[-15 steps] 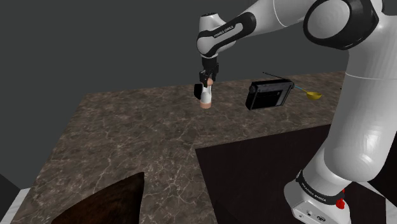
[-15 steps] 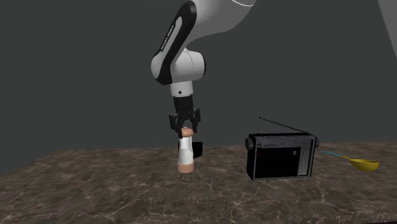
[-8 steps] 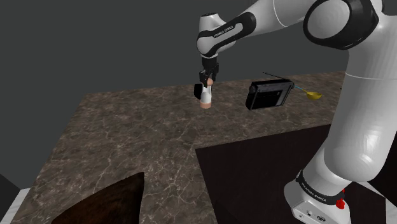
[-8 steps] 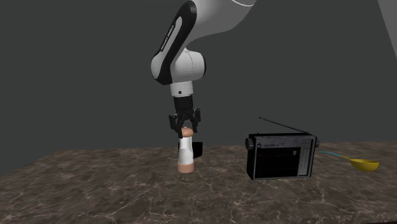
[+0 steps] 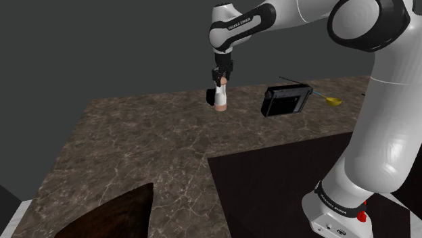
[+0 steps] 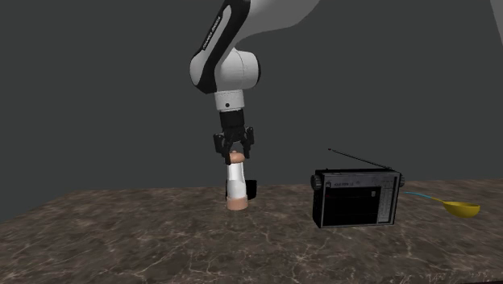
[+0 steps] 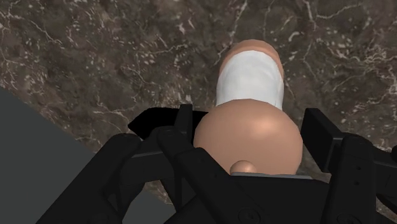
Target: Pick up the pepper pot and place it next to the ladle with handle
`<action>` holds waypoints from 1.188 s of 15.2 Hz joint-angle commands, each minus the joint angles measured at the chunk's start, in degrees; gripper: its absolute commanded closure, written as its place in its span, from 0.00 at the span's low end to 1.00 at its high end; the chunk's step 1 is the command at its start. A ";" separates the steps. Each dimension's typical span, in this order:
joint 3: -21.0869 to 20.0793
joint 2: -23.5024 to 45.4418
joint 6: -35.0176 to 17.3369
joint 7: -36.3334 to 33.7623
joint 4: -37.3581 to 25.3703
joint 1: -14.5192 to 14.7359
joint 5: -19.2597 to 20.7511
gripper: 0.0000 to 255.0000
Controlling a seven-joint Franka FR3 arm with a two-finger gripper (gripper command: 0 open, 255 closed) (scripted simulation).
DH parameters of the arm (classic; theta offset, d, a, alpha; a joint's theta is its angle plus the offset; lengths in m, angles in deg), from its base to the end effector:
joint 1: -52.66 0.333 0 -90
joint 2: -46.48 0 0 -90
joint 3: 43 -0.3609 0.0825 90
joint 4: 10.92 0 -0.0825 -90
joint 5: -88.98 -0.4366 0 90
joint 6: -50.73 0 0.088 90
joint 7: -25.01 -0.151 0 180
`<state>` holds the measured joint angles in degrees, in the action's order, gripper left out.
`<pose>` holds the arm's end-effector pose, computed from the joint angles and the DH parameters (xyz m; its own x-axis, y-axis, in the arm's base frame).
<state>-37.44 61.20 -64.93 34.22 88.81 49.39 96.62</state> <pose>0.6850 -0.1155 0.4083 0.9978 0.0661 -0.0062 0.0663 -0.9870 0.1464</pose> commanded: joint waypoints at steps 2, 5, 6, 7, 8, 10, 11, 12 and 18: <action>0.02 -0.66 2.25 0.37 -1.61 -0.03 -0.07 1.00; 0.02 -1.12 4.38 0.64 -3.29 0.00 -0.14 1.00; 0.01 -1.25 5.10 0.73 -3.89 0.00 -0.16 1.00; 0.01 -1.37 5.82 0.82 -4.50 0.01 -0.18 1.00; 0.01 -1.48 6.54 0.91 -5.12 0.02 -0.21 1.00; 0.00 -1.65 8.01 1.09 -6.42 0.03 -0.25 1.00; 0.00 -1.72 8.74 1.18 -7.09 0.04 -0.27 1.00; 0.00 -1.77 9.49 1.27 -7.79 0.04 -0.29 1.00; 0.00 -1.82 14.04 1.85 -12.32 0.06 -0.43 1.00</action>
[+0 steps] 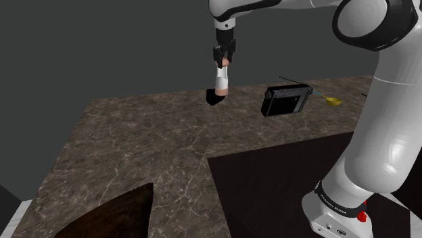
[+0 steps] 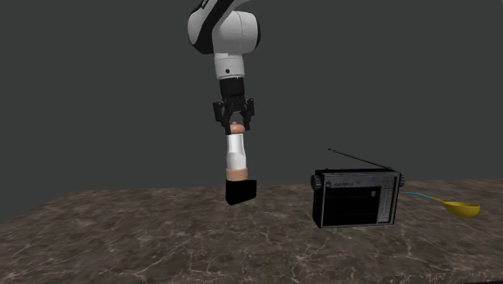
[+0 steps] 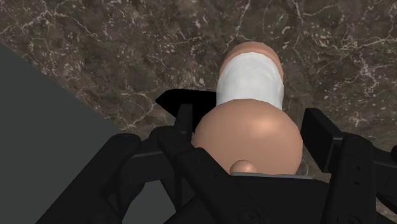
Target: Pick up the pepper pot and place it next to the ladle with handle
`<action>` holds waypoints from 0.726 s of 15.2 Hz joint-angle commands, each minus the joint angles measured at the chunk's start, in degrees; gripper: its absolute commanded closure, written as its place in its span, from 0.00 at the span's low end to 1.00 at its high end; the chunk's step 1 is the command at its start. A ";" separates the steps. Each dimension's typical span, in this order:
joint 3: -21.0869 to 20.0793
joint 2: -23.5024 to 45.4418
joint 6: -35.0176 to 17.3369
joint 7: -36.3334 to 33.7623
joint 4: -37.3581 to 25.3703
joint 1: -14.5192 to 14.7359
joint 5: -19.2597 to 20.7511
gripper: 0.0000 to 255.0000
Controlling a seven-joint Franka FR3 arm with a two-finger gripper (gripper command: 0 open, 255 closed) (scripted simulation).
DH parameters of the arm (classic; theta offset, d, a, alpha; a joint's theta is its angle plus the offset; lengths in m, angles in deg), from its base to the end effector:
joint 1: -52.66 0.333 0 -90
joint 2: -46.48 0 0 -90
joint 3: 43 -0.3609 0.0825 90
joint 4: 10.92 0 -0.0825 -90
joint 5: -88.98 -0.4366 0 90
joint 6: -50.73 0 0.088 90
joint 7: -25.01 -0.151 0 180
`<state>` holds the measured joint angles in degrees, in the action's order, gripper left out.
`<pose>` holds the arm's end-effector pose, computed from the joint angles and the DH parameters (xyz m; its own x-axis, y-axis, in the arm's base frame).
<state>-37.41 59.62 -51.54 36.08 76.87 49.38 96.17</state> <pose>0.6883 -0.1178 0.5171 0.9978 0.0659 -0.0060 0.0661 -0.9870 0.1464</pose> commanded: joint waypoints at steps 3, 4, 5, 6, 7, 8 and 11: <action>-0.03 -0.07 2.99 0.28 -2.92 0.07 -0.06 1.00; -0.03 0.01 3.79 0.39 -3.81 0.07 -0.08 1.00; -0.03 0.12 4.60 0.49 -4.72 0.07 -0.11 1.00; -0.02 0.24 5.41 0.60 -5.67 0.06 -0.13 1.00; -0.02 0.38 6.23 0.70 -6.63 0.06 -0.16 1.00; -0.02 0.54 7.06 0.81 -7.63 0.05 -0.18 1.00; 0.00 1.13 9.61 1.15 -10.78 0.03 -0.26 1.00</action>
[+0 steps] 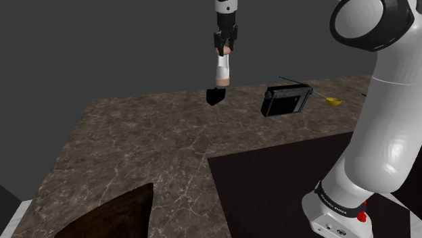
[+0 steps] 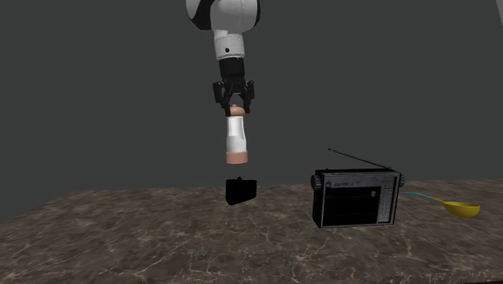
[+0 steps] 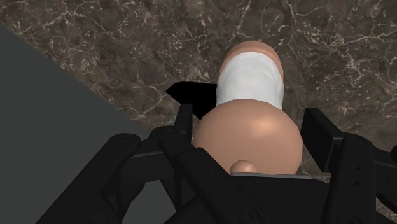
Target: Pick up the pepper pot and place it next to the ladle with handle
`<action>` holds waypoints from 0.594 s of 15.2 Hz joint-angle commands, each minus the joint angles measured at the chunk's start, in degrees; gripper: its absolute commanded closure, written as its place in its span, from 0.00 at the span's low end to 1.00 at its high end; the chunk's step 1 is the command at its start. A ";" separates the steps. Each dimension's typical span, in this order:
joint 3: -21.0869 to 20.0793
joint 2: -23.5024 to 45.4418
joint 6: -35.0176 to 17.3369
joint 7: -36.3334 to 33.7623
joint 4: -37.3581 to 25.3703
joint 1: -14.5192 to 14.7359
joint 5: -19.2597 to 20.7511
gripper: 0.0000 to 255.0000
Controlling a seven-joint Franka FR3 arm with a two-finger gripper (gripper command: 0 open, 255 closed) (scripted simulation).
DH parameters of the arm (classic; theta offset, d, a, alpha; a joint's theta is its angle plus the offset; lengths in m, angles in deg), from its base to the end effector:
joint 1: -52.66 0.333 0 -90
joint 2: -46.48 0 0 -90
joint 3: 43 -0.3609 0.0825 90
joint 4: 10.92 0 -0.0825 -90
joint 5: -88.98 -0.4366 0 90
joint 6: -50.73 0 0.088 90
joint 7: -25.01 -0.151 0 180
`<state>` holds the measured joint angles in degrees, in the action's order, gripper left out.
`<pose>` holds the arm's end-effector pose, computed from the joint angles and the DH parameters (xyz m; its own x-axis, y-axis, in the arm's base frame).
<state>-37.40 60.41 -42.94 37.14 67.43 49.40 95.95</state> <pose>0.6881 -0.1171 0.5819 0.9978 0.0660 -0.0062 0.0662 -0.9870 0.1465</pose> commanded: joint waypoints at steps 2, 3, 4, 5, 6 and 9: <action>0.01 0.85 2.77 0.33 -3.62 -0.01 -0.10 1.00; 0.01 1.13 3.67 0.45 -4.81 -0.03 -0.13 1.00; 0.02 1.44 4.58 0.58 -6.04 -0.04 -0.16 1.00; 0.03 1.78 5.51 0.70 -7.32 -0.06 -0.19 1.00; 0.04 2.15 6.46 0.84 -8.65 -0.08 -0.22 1.00; 0.08 3.46 9.44 1.25 -12.96 -0.16 -0.34 1.00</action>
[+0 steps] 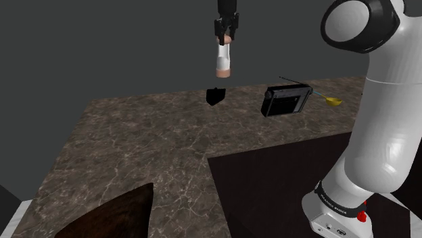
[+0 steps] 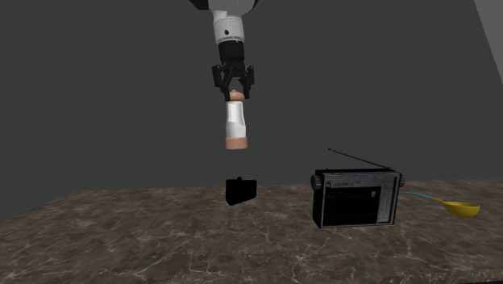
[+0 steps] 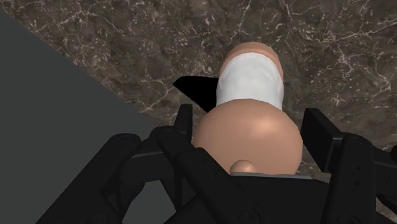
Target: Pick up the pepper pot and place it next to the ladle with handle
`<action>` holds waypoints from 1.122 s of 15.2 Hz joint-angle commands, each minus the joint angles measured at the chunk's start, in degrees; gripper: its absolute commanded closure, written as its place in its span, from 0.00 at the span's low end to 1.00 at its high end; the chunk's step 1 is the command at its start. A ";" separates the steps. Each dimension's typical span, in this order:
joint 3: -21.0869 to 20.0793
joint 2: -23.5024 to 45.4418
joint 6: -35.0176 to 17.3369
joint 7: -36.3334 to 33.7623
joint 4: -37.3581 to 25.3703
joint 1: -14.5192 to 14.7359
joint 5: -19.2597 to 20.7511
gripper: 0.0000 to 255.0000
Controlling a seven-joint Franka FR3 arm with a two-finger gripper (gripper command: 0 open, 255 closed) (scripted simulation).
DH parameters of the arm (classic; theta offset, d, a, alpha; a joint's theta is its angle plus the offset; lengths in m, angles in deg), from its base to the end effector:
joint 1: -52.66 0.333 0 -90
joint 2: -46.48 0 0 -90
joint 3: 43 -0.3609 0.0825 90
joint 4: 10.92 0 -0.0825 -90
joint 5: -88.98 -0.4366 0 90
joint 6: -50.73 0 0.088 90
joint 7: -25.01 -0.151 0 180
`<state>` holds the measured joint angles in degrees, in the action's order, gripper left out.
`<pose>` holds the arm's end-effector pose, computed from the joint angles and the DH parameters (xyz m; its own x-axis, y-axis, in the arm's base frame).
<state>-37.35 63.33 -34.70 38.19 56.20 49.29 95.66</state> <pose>0.6907 -0.1165 0.6361 0.9978 0.0658 -0.0059 0.0660 -0.9870 0.1465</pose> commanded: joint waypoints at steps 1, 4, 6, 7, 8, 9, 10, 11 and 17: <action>0.04 1.05 2.24 0.35 -3.30 -0.09 -0.09 1.00; 0.08 2.60 5.09 0.76 -7.72 -0.20 -0.21 1.00; 0.72 -1.46 2.83 2.47 -1.67 -1.40 -0.08 1.00; 1.07 -3.25 1.89 3.38 0.91 -2.01 -0.02 1.00; 1.46 -4.90 1.05 4.32 3.27 -2.61 0.04 1.00; 1.87 -6.44 0.29 5.28 5.43 -3.20 0.11 1.00; 2.30 -7.89 -0.41 6.27 7.43 -3.80 0.18 1.00; 2.75 -9.25 -1.05 7.28 9.27 -4.40 0.26 1.00; 5.82 -15.82 -3.98 13.76 17.80 -8.00 0.79 1.00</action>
<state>-32.03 48.69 -37.64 50.88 72.00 41.87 96.34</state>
